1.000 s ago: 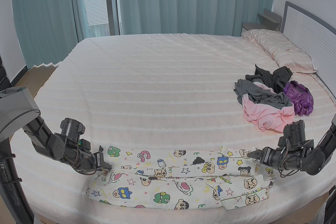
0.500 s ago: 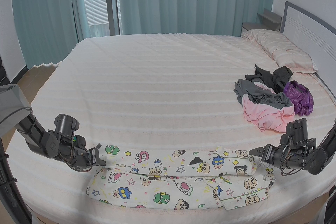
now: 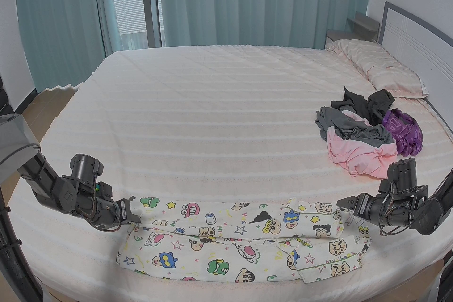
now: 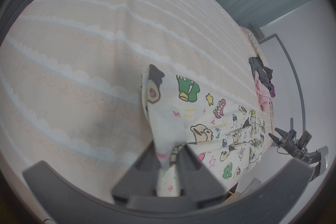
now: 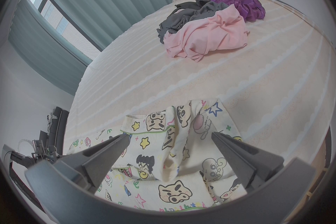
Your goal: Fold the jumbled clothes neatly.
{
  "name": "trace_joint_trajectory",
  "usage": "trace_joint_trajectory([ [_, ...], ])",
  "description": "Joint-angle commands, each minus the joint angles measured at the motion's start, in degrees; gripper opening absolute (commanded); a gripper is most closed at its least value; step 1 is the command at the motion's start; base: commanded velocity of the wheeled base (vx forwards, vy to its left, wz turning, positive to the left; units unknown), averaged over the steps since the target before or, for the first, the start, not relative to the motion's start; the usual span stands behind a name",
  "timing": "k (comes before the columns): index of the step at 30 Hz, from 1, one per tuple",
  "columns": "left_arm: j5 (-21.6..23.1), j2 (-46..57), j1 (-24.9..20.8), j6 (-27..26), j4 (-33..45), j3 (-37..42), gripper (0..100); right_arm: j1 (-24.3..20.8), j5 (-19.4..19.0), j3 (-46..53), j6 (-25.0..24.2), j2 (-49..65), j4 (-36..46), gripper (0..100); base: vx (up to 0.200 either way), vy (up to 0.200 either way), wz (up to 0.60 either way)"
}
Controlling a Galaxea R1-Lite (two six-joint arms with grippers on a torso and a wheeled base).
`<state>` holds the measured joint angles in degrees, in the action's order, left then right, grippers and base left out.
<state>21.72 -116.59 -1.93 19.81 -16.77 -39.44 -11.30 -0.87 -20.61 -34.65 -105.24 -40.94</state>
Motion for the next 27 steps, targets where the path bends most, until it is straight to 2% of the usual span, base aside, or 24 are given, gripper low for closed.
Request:
trace_joint_trajectory([
  [1, -0.01, -1.36, -0.53, -0.03, -0.01, 0.06, 100, -0.04, -0.01, 0.05, 0.1, 0.04, -0.02, 100, 0.0, 0.0, 0.0],
  [12, -0.01, -3.47, -1.06, -1.88, -0.54, -0.2, 100, -0.13, -0.01, 0.05, 0.1, 0.04, -0.02, 100, 0.0, 0.0, 0.0],
  [25, -1.51, -5.23, -5.46, -2.14, -1.59, -0.82, 100, -0.04, -0.01, 0.05, 0.1, 0.74, -0.02, 100, 0.0, 0.0, 0.0],
  [26, -1.51, -5.31, -5.46, -2.06, -1.42, -0.91, 0, -0.13, -0.01, 0.05, 0.1, 0.74, -0.02, 100, 0.0, 0.0, 0.0],
  [27, -1.6, -5.31, -5.54, -1.79, -1.51, -1.08, 0, -0.13, -0.01, 0.05, 0.1, 0.74, 0.07, 100, 0.0, 0.0, 0.0],
])
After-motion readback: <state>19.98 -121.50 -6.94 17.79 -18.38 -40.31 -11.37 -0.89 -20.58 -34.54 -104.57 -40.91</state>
